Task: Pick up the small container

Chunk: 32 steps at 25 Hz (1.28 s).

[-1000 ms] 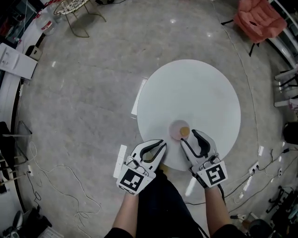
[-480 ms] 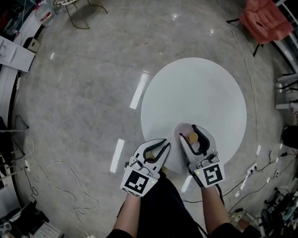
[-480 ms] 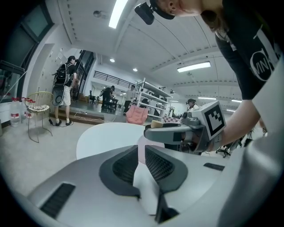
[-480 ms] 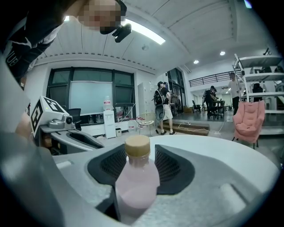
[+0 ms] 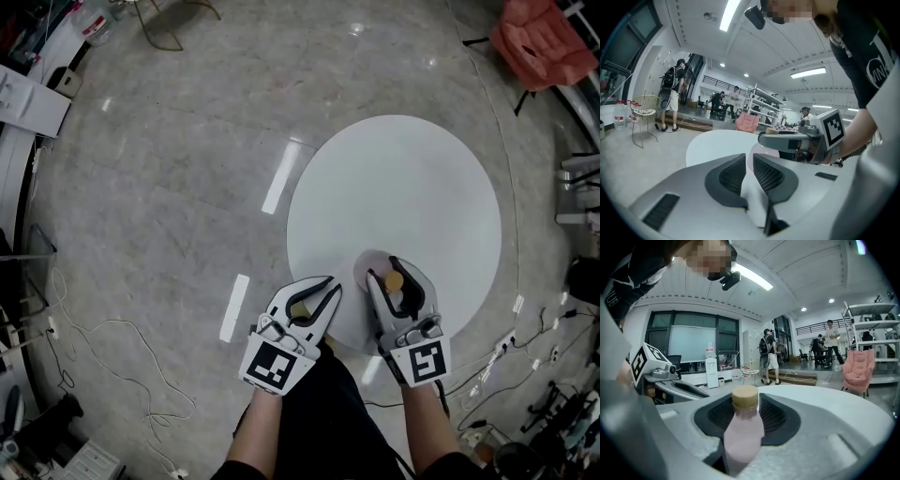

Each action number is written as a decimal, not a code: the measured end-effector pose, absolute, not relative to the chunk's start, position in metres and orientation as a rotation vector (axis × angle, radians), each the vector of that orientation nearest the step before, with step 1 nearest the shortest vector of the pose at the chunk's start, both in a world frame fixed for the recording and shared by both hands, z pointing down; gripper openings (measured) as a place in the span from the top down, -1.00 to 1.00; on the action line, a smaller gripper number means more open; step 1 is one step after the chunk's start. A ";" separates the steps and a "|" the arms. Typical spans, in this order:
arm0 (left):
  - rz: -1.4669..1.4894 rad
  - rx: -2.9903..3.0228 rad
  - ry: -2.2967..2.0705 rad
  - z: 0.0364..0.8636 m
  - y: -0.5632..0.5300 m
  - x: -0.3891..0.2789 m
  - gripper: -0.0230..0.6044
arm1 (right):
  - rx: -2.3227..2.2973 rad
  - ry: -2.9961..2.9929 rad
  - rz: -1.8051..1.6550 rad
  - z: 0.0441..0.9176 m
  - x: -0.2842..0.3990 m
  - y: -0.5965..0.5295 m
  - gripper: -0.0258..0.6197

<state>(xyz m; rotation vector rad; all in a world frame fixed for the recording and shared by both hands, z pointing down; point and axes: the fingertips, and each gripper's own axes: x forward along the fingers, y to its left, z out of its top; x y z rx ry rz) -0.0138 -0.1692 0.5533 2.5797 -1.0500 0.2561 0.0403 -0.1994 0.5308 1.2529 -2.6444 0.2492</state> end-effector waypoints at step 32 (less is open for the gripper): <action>1.055 2.825 -0.570 0.598 -0.171 0.058 -0.16 | 1.101 -2.707 0.206 0.514 0.031 -0.188 0.52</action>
